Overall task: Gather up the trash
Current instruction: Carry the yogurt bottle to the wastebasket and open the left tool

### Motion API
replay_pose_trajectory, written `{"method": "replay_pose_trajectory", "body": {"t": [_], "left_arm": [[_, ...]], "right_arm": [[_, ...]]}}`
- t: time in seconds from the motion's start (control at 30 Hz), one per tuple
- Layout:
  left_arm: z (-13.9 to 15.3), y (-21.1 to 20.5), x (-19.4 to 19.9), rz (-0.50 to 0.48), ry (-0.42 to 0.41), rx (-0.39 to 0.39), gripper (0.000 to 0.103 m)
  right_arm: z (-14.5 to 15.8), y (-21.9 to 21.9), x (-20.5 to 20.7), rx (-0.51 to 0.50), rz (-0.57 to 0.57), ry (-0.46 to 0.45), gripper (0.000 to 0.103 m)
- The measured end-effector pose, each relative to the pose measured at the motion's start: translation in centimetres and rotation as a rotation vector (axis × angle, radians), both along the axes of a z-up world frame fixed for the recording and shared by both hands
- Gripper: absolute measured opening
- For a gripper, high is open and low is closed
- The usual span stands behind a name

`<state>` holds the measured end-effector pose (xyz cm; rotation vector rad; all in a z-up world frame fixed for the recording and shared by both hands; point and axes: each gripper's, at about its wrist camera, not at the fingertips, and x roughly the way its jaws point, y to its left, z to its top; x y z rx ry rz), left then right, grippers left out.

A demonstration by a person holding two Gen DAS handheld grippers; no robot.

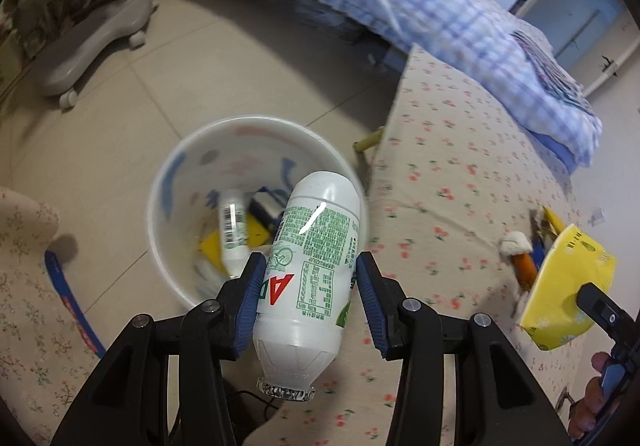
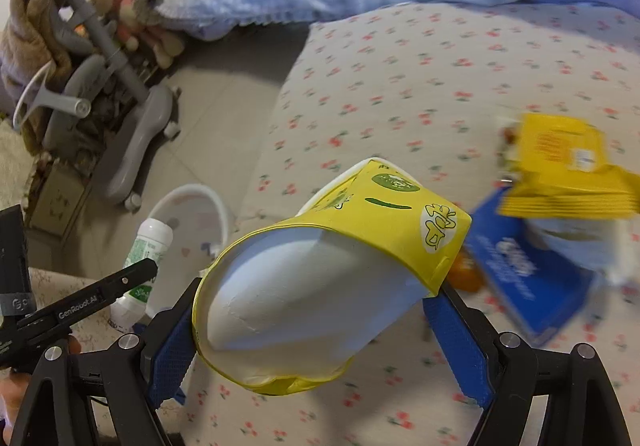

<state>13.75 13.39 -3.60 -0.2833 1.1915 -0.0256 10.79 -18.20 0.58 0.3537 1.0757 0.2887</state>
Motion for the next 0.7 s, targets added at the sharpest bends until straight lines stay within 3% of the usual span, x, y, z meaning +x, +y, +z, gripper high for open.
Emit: {"method": "replay_pose_trajectory", "body": {"t": [0.1,0.2,0.27,0.33,0.37,0.57,0.7], "left_arm": [[-0.4,1.8,0.5,0.042,0.001,-0.024,0.049],[-0.6,2.8,1.2,0.055,-0.006,0.001,0.05],[-1.1,3.2,1.7,0.067,0.049,0.043,0.061],[-0.9,3.8,1.3,0.102,0.042,0.047,0.086],[-0.6,4.1,1.1,0.114,0.034,0.051,0.089],[0.8,5.7,-0.2,0.141,-0.015,0.13,0.096],[0.8,7.5,-1.1,0.157,-0.015,0.138,0.096]], "right_arm": [[-0.3,2.1,0.7,0.002,0.031,-0.017,0.088],[-0.5,3.8,1.4,0.011,0.055,-0.034,0.088],[-0.9,4.9,1.8,0.022,0.069,-0.04,0.088],[-1.1,5.8,2.1,0.033,0.083,-0.045,0.088],[-1.2,6.3,2.2,0.035,0.088,-0.048,0.088],[-1.5,8.8,3.1,0.026,0.131,-0.055,0.088],[-2.2,10.5,4.0,0.034,0.145,-0.046,0.088]]}}
